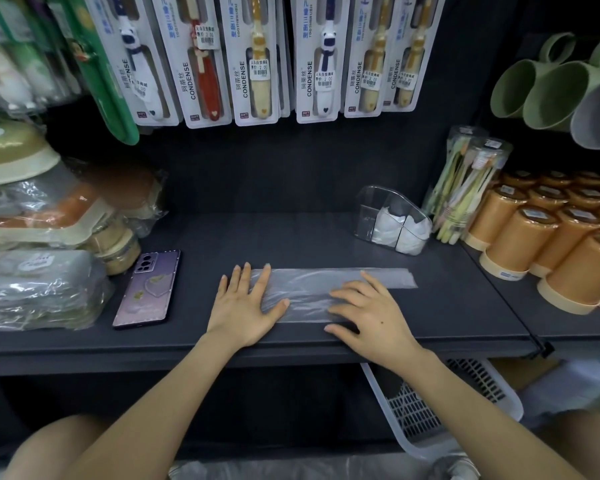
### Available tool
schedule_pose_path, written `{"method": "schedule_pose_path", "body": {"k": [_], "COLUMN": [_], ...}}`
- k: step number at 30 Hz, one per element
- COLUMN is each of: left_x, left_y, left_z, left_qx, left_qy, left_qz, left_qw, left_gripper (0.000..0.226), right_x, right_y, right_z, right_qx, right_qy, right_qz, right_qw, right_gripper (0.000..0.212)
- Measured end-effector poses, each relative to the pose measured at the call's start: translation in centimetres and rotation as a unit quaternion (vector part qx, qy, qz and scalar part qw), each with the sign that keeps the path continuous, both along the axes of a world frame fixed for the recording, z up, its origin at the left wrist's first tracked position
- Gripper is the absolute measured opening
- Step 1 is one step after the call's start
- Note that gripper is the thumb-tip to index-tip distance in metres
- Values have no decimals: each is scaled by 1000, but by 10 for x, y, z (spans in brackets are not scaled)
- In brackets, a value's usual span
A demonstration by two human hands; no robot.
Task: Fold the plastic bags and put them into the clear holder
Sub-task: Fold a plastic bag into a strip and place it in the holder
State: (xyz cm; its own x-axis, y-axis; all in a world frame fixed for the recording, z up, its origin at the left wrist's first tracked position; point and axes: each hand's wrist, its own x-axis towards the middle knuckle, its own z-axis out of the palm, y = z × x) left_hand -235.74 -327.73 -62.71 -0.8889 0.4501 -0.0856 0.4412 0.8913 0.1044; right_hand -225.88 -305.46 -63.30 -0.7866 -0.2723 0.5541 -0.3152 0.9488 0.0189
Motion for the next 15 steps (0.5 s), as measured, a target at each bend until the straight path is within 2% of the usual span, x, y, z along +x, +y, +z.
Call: {"method": "schedule_pose_path", "body": {"k": [6,9,11,13,15], "left_x": [3,19,34,46,47], "left_y": [-4,-12,-21,-33,-45], "left_z": [4,10,12,11,8], "left_qx": [83,213,308,327,310], "left_qy": [21,106,107,97,62], "left_qz": [13,-33,-64,-108,-137], "left_qw": [996,971,943,934,939], "left_gripper": [87,82,72,61,54], "right_x": [-6,1,10,20,27], "right_y": [-5,-2,1,5,7], "right_z": [0,5,9,14,19], "right_qx": [-70,-99,-111,-138,-172], "right_qy": [-46,-84,-90,-104,-136], "right_qz": [27,33,44,54,45], "right_qw": [996,991,989,984,975], "right_gripper": [30,30,29,28,28]}}
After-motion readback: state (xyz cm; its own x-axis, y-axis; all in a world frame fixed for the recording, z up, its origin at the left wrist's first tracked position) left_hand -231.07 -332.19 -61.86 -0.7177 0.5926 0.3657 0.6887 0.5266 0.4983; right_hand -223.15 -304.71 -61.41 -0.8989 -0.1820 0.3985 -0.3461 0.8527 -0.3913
